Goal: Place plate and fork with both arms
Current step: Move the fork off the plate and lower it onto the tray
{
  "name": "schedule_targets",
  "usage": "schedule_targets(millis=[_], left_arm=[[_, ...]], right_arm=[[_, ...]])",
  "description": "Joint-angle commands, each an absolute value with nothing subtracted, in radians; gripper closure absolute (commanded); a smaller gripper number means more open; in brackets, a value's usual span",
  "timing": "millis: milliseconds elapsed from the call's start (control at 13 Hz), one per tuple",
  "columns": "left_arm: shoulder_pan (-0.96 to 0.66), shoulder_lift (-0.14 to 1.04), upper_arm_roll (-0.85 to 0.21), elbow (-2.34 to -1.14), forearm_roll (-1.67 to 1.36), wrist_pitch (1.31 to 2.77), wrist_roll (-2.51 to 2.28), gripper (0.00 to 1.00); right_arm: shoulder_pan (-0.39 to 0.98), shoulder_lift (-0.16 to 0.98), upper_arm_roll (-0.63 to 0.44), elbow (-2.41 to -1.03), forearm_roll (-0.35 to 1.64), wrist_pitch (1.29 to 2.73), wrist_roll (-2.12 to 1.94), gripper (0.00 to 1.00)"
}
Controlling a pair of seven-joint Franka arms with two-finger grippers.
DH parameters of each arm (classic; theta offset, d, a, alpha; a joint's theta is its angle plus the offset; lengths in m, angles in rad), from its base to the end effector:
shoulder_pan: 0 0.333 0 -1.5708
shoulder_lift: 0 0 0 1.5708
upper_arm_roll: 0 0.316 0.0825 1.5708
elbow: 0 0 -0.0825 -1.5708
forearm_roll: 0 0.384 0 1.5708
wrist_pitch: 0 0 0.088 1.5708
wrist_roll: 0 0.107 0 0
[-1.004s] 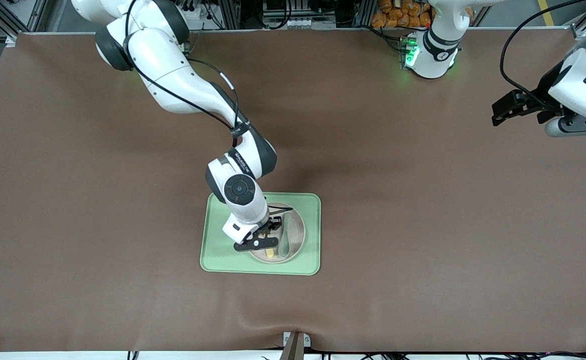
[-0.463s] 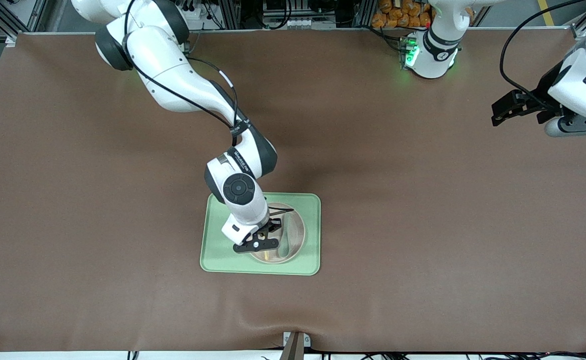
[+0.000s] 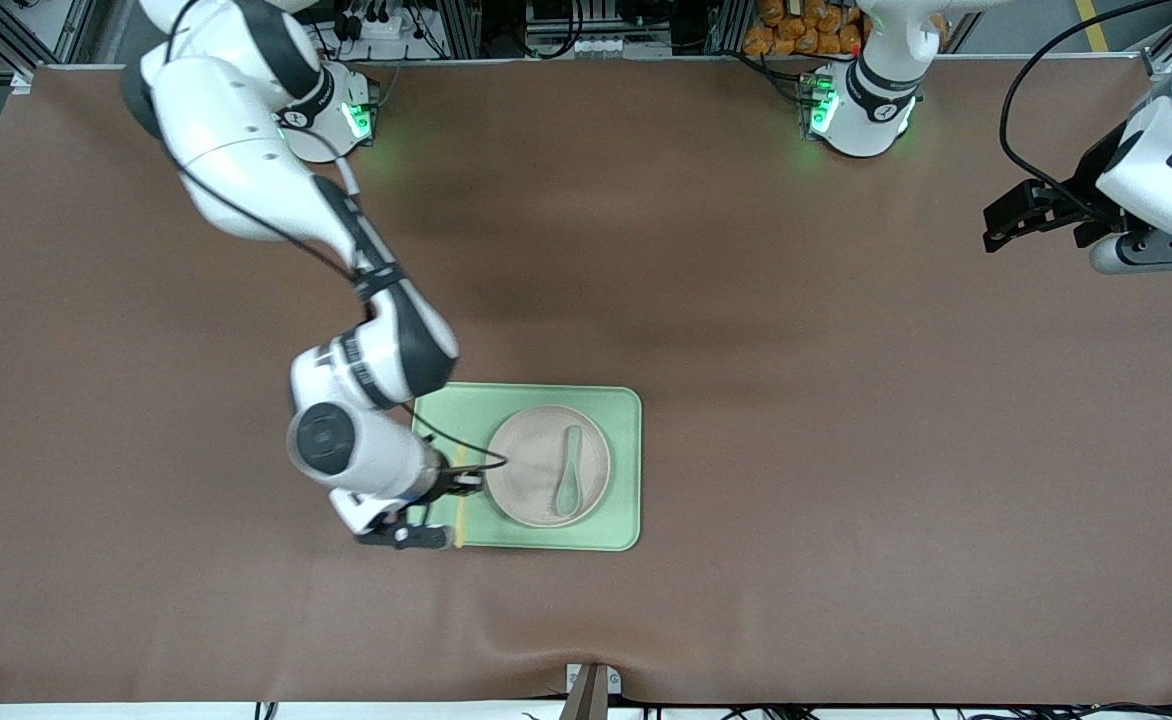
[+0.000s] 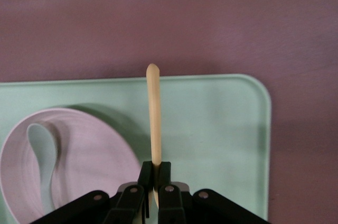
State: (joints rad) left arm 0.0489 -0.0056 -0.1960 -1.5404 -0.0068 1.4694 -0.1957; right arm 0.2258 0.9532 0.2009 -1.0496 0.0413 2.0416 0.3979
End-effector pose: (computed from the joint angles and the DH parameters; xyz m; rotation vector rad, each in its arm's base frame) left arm 0.5363 -0.0806 0.6331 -3.1334 -0.0755 0.1027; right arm 0.7315 0.2752 0.2682 -2.9351 0.1124 0.0427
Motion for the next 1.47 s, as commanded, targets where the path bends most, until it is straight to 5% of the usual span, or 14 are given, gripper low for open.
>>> schedule_targets(millis=[0, 849, 1081, 1389], left_arm=[[0.054, -0.018, -0.199, -1.548, 0.002, 1.466, -0.179, 0.00], [0.054, -0.018, -0.199, -1.549, 0.002, 1.466, -0.179, 0.00], [0.054, -0.020, -0.201, -1.548, 0.003, 1.462, -0.178, 0.00], [0.054, -0.025, -0.201, -1.543, 0.005, 1.453, -0.170, 0.00]], right_arm=[[0.146, 0.937, 0.276, -1.139, 0.063, 2.034, 0.336, 1.00], [0.115, 0.896, 0.310, -1.342, 0.084, 2.241, 0.302, 1.00], [0.100, 0.887, 0.311, -1.335, 0.083, 2.230, 0.290, 0.03], [0.100, 0.861, 0.308, -1.318, 0.071, 2.192, 0.298, 0.00]])
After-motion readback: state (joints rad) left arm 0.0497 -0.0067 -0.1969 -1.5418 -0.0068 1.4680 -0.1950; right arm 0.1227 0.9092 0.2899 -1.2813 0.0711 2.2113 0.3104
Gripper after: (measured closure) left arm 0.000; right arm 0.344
